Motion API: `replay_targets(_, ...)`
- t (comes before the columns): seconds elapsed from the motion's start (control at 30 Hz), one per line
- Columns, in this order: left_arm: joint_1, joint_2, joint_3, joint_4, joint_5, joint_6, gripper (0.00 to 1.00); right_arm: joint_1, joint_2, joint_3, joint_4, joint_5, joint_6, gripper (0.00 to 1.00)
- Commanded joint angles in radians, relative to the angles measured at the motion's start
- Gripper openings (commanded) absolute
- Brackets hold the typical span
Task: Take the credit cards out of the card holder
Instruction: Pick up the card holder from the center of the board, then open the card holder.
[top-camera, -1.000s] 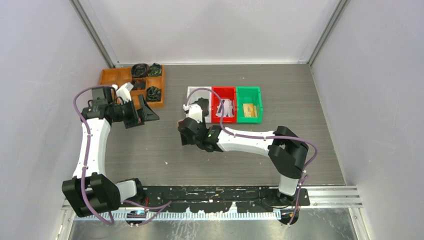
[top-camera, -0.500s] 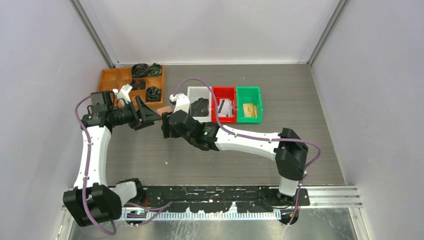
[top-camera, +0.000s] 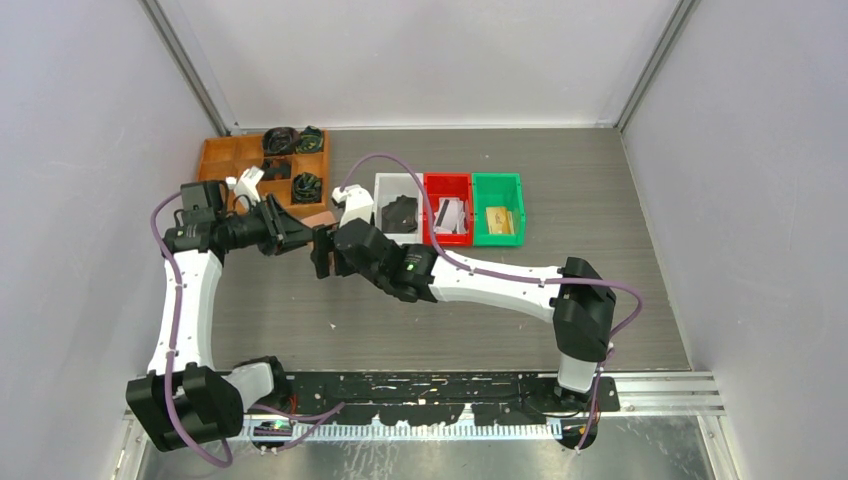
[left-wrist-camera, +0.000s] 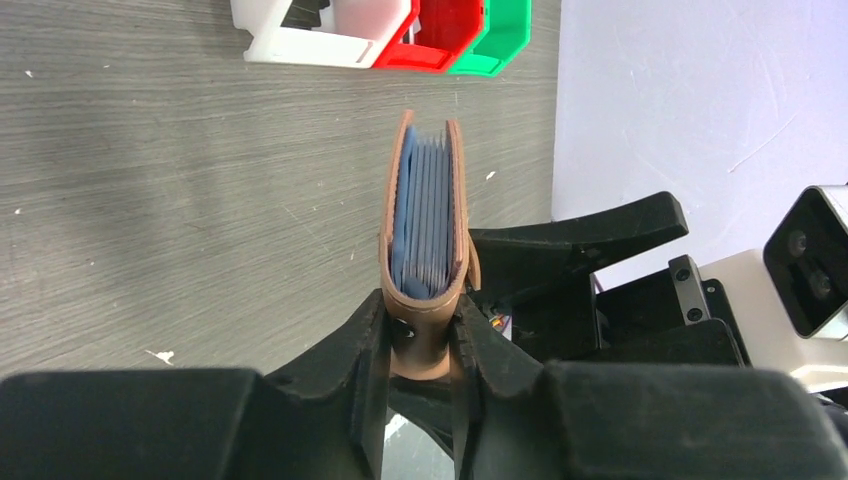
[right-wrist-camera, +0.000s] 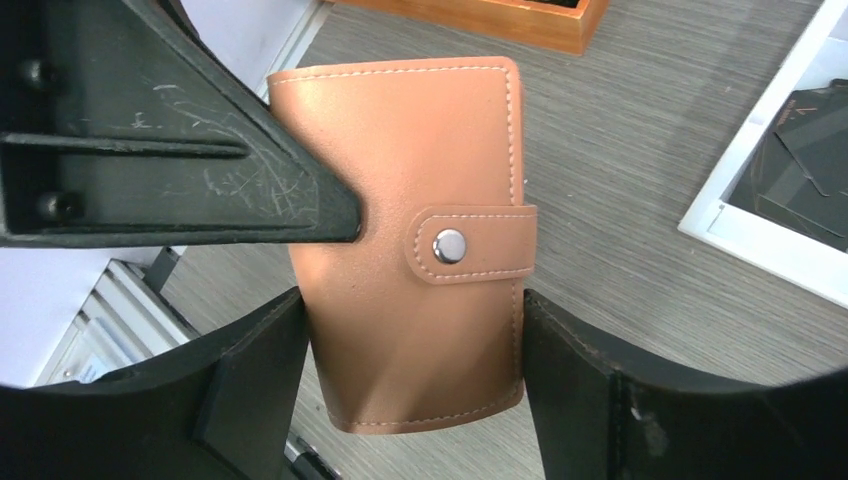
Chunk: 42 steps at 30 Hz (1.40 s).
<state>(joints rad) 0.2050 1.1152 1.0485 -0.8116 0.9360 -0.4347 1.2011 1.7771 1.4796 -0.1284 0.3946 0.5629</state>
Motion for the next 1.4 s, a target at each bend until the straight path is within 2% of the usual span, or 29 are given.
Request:
replay_targets(0.0,-0.001,-0.009,0.051,0.032,0.043,0.019,0.18,0.007,-0.072,0.04,0.1,-0.102,0.001,0.82)
replay_targets(0.07,-0.001,-0.01,0.062,0.019,0.052,0.053,0.12,-0.02,-0.098,0.021,0.107,-0.25,0.025,0.9)
replay_targets(0.13,-0.001,-0.012,0.074,0.0,0.104,0.099,0.1,-0.081,-0.125,-0.015,0.139,-0.49,0.088,0.95)
replay_targets(0.2,-0.001,-0.019,0.082,-0.019,0.135,0.147,0.09,-0.134,-0.156,-0.038,0.139,-0.598,0.122,0.97)
replay_targets(0.47,-0.008,-0.102,0.098,-0.098,0.295,0.322,0.07,-0.3,-0.266,-0.068,0.027,-0.838,0.107,1.0)
replay_targets(0.67,-0.021,-0.145,0.12,-0.232,0.377,0.46,0.07,-0.344,-0.226,0.012,-0.043,-0.984,0.069,0.99)
replay_targets(0.8,-0.027,-0.145,0.128,-0.237,0.399,0.458,0.08,-0.345,-0.181,0.062,-0.068,-1.055,0.067,0.99)
replay_targets(0.93,-0.046,-0.165,0.117,-0.202,0.394,0.426,0.09,-0.342,-0.18,0.059,-0.021,-1.102,0.098,0.97)
replay_targets(1.03,-0.056,-0.19,0.099,-0.144,0.393,0.362,0.08,-0.343,-0.187,0.043,0.032,-1.131,0.132,0.85)
replay_targets(1.13,-0.06,-0.205,0.088,-0.093,0.402,0.31,0.08,-0.343,-0.195,0.026,0.076,-1.146,0.162,0.64)
replay_targets(1.17,-0.063,-0.206,0.087,-0.092,0.405,0.309,0.09,-0.344,-0.199,0.021,0.088,-1.147,0.17,0.53)
replay_targets(1.27,-0.068,-0.206,0.08,-0.095,0.412,0.313,0.13,-0.344,-0.209,0.006,0.122,-1.147,0.194,0.37)
replay_targets(1.3,-0.072,-0.207,0.076,-0.097,0.411,0.314,0.21,-0.343,-0.212,0.005,0.123,-1.145,0.2,0.33)
replay_targets(1.37,-0.075,-0.208,0.064,-0.098,0.41,0.314,0.62,-0.344,-0.216,0.0,0.169,-1.138,0.215,0.24)
